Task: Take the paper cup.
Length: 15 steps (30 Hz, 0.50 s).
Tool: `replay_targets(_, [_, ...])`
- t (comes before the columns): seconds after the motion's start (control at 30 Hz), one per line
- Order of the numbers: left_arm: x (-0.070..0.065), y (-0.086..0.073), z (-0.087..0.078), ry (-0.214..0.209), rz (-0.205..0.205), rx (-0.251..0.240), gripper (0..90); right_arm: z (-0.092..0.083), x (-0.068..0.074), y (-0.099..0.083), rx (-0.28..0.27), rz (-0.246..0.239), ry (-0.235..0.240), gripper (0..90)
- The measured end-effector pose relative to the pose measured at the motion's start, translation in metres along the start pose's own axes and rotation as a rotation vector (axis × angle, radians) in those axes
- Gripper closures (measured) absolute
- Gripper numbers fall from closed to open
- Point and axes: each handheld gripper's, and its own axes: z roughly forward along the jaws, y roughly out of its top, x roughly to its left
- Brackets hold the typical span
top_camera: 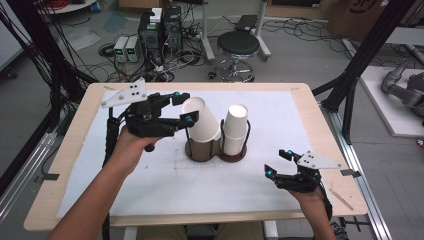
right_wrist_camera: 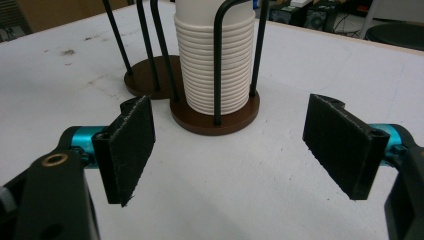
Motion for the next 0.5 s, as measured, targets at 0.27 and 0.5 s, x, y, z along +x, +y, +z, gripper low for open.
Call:
replay_targets(0.27, [-0.004, -0.027, -0.005, 0.013, 0.033, 0.055, 36.1, 0.003, 0.003, 0.002, -0.006, -0.011, 0.025, 21.0])
replay_targets(0.5, [-0.006, -0.040, -0.002, -0.001, 0.047, 0.104, 36.1, 0.007, 0.006, 0.002, 0.004, -0.027, 0.061, 21.0])
